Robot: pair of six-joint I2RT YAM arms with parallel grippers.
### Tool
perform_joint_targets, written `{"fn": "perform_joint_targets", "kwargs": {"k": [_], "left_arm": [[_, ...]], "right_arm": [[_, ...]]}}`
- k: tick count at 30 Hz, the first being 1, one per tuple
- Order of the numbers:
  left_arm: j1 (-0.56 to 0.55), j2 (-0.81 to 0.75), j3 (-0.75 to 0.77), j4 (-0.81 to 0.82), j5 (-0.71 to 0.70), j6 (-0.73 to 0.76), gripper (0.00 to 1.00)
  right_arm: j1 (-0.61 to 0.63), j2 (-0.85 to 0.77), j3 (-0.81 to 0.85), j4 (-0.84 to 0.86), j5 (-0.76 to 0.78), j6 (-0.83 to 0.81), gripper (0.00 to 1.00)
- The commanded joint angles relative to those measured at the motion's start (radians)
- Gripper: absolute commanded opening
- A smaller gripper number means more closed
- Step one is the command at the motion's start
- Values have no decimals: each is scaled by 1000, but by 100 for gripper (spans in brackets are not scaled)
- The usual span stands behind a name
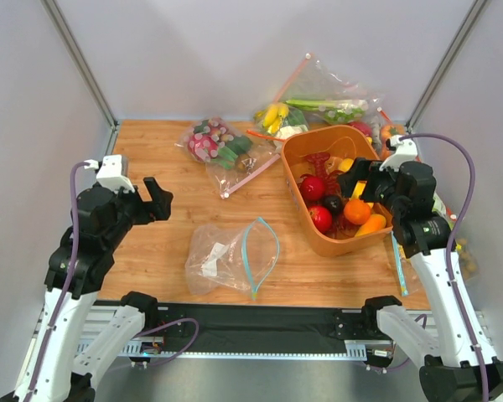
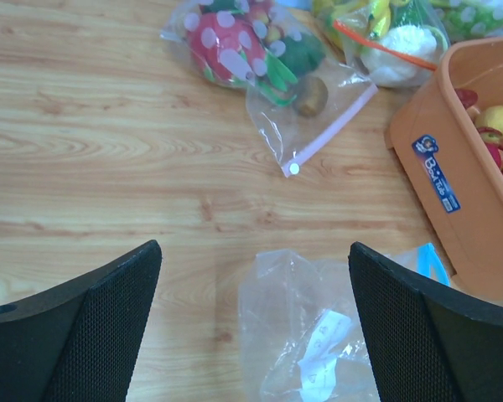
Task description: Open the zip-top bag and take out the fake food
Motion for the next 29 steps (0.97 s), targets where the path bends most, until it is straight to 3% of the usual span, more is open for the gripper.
{"fn": "perform_joint_targets", "kwargs": {"k": [1,29], "left_arm": [[4,5,56,-81,-62,57,100],[4,10,78,-116,-29,69,99]], "right_arm": [[-3,-12,35,17,-18,-20,100],[-4,-23,20,15,3,-34,100]]}}
